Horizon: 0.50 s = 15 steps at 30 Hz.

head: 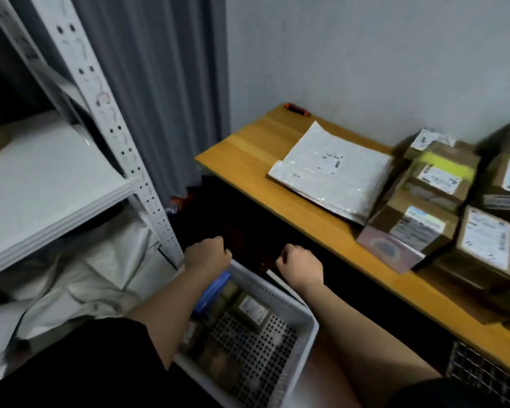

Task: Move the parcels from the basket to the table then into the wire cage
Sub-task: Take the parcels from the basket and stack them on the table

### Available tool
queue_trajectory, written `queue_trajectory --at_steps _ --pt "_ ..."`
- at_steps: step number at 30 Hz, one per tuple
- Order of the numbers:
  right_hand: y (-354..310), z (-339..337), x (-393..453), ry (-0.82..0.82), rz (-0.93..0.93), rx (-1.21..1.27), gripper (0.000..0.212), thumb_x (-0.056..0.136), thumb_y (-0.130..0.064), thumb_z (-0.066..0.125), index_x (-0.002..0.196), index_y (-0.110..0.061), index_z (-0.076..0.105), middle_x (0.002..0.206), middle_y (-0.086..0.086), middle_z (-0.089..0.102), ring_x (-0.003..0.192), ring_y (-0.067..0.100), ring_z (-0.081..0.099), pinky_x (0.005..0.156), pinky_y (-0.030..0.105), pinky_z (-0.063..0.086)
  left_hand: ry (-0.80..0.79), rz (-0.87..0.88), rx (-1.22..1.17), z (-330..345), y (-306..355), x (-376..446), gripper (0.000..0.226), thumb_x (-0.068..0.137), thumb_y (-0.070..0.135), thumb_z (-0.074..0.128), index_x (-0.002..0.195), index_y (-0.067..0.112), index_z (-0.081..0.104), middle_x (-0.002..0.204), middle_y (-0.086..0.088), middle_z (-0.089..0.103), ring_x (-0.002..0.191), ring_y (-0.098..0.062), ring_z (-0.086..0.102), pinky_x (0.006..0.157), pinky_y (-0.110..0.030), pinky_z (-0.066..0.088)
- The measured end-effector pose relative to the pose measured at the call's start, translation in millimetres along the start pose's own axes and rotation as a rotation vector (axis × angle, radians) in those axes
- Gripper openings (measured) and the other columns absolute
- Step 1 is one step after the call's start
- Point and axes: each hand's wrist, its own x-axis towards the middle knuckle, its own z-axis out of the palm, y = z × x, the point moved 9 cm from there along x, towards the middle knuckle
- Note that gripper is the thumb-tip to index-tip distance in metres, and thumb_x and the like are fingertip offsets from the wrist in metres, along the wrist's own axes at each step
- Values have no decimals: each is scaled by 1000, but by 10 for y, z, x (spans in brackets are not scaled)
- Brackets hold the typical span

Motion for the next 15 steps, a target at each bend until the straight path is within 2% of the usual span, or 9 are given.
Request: queue_trajectory --at_steps 3,4,6,8,10,13,15 --pt "-136 663 -18 -141 32 5 33 98 -38 44 118 -15 56 115 7 59 103 27 56 75 34 50 -120 -52 -69 508 -514 -10 24 101 35 38 97 18 54 84 -2 57 69 -19 52 73 -34 49" --pt "-151 846 -26 -170 50 3 34 99 -39 44 121 -15 55 116 8 59 104 27 56 75 34 51 -142 -68 -101 670 -645 -8 25 101 35 39 104 17 56 87 -3 59 68 -19 51 71 -34 47" --pt "-183 1183 -20 -207 71 -6 34 99 -40 44 121 -15 54 116 8 59 103 28 57 75 36 51 -181 -94 -140 988 -850 2 34 100 36 40 122 14 53 108 -7 63 84 -24 58 74 -33 47" --pt "-211 1491 21 -230 80 -2 33 98 -38 45 120 -16 55 113 8 60 100 28 58 71 34 48 -217 -126 -146 1281 -997 17 33 99 36 41 120 14 53 114 -8 63 98 -26 60 82 -34 49" --pt "-219 1822 74 -279 79 4 33 99 -37 43 122 -16 54 113 9 61 102 28 58 69 34 45 -247 -161 -172 1596 -1091 37 31 98 36 42 116 14 54 114 -9 64 103 -27 60 84 -35 48" --pt "-161 2397 188 -350 71 -35 35 99 -37 42 125 -16 52 122 9 57 112 28 55 81 35 49 -291 -243 -268 2174 -1218 86 30 96 35 45 116 15 52 116 -7 62 107 -26 58 86 -32 46" --pt "-81 2773 302 -375 60 -51 37 98 -37 43 129 -17 49 128 8 53 118 27 50 90 39 49 -340 -324 -402 2632 -1277 158 37 94 34 47 123 13 50 122 -8 58 111 -27 56 92 -36 46"
